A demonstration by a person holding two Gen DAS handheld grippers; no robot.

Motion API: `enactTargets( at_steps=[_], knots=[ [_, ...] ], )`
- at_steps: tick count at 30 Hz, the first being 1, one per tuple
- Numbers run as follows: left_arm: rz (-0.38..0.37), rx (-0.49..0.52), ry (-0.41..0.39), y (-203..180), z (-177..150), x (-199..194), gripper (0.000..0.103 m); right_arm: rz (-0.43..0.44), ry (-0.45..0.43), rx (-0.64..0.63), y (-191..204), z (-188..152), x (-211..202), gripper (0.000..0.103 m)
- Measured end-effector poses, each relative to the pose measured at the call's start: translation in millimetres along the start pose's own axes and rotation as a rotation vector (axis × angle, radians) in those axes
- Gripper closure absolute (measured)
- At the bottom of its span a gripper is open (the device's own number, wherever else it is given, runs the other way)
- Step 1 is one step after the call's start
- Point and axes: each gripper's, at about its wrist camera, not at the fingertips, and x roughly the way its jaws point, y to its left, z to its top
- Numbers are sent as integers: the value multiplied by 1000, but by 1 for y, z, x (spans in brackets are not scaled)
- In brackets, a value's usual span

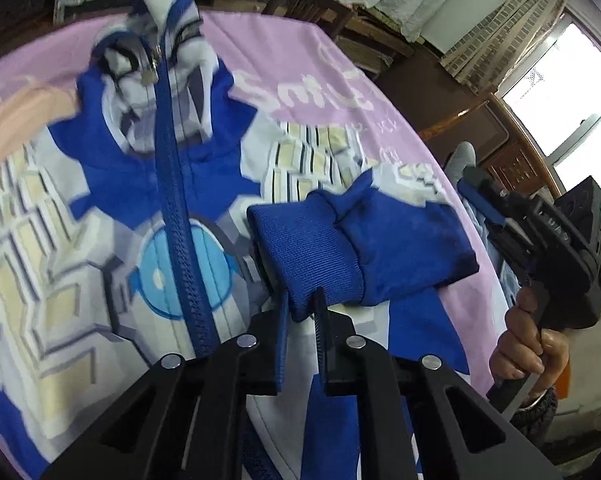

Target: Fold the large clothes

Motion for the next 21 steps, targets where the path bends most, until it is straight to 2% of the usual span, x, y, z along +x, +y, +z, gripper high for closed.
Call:
enactTargets(
  at_steps=[5,12,14,17,21],
  knots=[
    [60,11,-120,3,7,-48,92,13,-1,7,-2,-1,0,83],
    [177,-30,-237,41,0,-111,92,33,26,-66,13,-6,4,83],
    [199,-49,-240,54,-8,-117,92,47,50,-107,22,-10,8,83],
    [216,-61,-203,66,-18,-109,92,51,106,-173,35,-19,19,85],
    [262,-70,-178,82,-34,-95,92,-6,226,-276,49,-38,43,89]
  ],
)
